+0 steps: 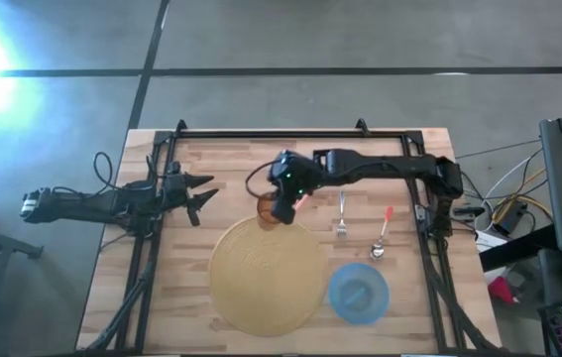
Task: Pick & Place Utensil
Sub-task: Put the brown cup to the top left of the brown mat
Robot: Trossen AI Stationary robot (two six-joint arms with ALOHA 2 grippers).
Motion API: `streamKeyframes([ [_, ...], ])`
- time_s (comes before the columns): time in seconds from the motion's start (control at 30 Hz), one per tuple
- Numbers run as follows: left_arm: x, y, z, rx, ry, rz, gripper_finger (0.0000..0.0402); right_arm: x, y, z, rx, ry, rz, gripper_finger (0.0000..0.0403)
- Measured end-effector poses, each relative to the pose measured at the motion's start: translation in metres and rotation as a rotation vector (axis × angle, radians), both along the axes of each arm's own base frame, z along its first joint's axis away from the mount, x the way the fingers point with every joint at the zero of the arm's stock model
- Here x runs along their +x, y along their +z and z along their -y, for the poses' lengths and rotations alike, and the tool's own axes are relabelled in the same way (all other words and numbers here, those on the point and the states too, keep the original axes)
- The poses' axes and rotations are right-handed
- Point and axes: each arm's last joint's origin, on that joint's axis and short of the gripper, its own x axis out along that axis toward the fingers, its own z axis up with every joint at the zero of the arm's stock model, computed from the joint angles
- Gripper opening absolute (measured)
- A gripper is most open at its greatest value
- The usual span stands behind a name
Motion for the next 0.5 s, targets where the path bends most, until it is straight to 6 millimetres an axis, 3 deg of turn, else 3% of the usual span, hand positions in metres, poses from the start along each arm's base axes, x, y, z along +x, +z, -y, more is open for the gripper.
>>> streamKeyframes([
  [0.5, 0.0, 0.0, 0.0, 0.001, 0.0, -0.003, 0.0186, 0.023, -0.056, -0.036, -0.006, 0.113, -0.155, 0.0013],
])
